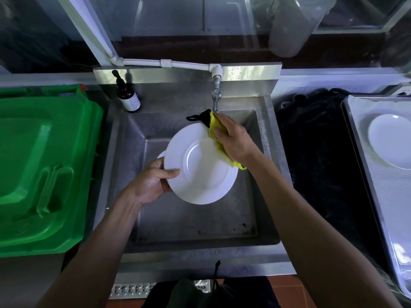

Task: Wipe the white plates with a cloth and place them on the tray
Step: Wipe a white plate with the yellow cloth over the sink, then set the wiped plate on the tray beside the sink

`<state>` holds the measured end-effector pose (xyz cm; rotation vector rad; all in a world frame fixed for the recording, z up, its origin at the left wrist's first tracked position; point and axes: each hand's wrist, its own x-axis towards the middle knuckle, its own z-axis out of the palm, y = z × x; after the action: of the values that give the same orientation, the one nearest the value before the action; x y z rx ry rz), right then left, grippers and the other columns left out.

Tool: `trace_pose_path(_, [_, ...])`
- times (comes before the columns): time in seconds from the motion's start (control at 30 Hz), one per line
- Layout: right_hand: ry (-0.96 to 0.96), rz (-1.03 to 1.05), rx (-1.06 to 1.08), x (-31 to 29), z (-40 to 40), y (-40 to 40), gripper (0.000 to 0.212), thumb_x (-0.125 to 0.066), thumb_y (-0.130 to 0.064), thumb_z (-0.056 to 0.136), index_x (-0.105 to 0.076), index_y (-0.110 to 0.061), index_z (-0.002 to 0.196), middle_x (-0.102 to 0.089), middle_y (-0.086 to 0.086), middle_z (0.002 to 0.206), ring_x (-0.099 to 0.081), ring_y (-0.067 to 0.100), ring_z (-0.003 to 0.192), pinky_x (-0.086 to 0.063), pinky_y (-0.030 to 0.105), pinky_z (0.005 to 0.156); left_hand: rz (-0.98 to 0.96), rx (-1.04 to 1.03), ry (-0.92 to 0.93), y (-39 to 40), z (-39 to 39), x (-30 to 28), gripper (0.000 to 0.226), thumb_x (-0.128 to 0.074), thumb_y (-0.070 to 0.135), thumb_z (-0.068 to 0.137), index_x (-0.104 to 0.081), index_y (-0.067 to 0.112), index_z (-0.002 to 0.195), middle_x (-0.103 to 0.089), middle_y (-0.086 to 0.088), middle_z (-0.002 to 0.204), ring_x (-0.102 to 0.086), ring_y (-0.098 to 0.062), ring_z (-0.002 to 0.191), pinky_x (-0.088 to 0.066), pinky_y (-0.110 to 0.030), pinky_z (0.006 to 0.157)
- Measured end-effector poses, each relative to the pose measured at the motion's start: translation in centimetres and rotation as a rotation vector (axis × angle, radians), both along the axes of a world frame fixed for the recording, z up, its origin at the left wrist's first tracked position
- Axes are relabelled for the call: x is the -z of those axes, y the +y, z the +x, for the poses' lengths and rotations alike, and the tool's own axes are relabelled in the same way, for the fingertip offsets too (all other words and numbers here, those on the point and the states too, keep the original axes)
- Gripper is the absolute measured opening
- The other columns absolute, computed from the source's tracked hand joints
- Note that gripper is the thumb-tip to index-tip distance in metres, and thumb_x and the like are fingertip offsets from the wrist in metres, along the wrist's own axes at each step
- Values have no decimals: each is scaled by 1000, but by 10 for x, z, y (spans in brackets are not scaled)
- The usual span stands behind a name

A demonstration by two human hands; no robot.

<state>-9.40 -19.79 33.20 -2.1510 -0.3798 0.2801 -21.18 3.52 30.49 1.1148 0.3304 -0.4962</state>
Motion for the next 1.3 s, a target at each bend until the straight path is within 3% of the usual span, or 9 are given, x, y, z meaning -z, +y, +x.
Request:
trace_pose_path(0.33, [-128, -143, -97, -18, -10, 37, 50, -56, -13, 95, -51, -23, 143, -54, 0, 142, -52, 27, 125, -43, 48, 103, 176, 21, 6, -8, -3, 1, 39, -75, 10, 70, -75, 20, 108, -76, -4, 110, -73, -24, 97, -59, -43, 76])
trace_pose_path(0.5, [-288, -234, -120, -16, -30, 57, 56, -58, -9, 91, -50, -23, 145, -53, -3, 145, -53, 30, 117, -44, 46, 95, 253, 67, -8, -11, -6, 2, 36, -75, 10, 79, -75, 28, 111, -76, 0, 116, -73, -22, 104, -60, -43, 79])
trace_pose_path(0.7, [-348, -292, -46, -8, -51, 57, 53, -56, -7, 94, -50, -20, 145, -51, -2, 145, -54, 31, 111, -47, 46, 90, 464, 61, -47, -10, 0, 8, 33, -64, 2, 93, -72, 32, 104, -77, 8, 103, -69, -23, 105, -58, -48, 83])
trace_pose_path(0.87, [-353, -373, 84, -2, -68, 37, 57, -58, -1, 91, -50, -21, 144, -53, 0, 143, -56, 33, 111, -50, 51, 88, 781, 138, -213, -6, 11, 11, 22, -63, 8, 95, -70, 19, 114, -75, -1, 107, -67, -26, 106, -51, -44, 94])
trace_pose_path(1.0, [-337, -458, 183, -3, -86, 13, 66, -58, 4, 88, -47, -27, 145, -54, -1, 141, -56, 32, 111, -51, 50, 87, 1000, 270, -386, -11, 20, 7, 25, -58, 10, 95, -69, 22, 114, -74, -6, 100, -66, -31, 96, -51, -43, 85])
trace_pose_path(1.1, [-321, -510, 220, -7, -98, -8, 58, -57, -5, 94, -47, -29, 145, -52, -4, 143, -55, 31, 117, -50, 48, 91, 1096, 310, -497, -22, 26, 4, 30, -57, 11, 97, -66, 26, 122, -73, -5, 105, -64, -31, 97, -49, -39, 76])
trace_pose_path(1.2, [-309, -530, 258, -13, -108, -33, 49, -48, -16, 96, -48, -27, 144, -51, -3, 145, -54, 33, 120, -49, 51, 93, 1175, 328, -615, -40, 30, 2, 30, -57, 9, 97, -66, 24, 123, -71, -8, 107, -63, -35, 100, -38, -33, 68])
trace_pose_path(1.3, [-286, -552, 329, -14, -120, -61, 57, -53, -6, 90, -48, -28, 143, -50, -3, 146, -54, 34, 119, -48, 52, 91, 1268, 386, -710, -63, 36, -4, 42, -55, 10, 99, -60, 29, 136, -69, -14, 101, -62, -38, 95, -35, -33, 66])
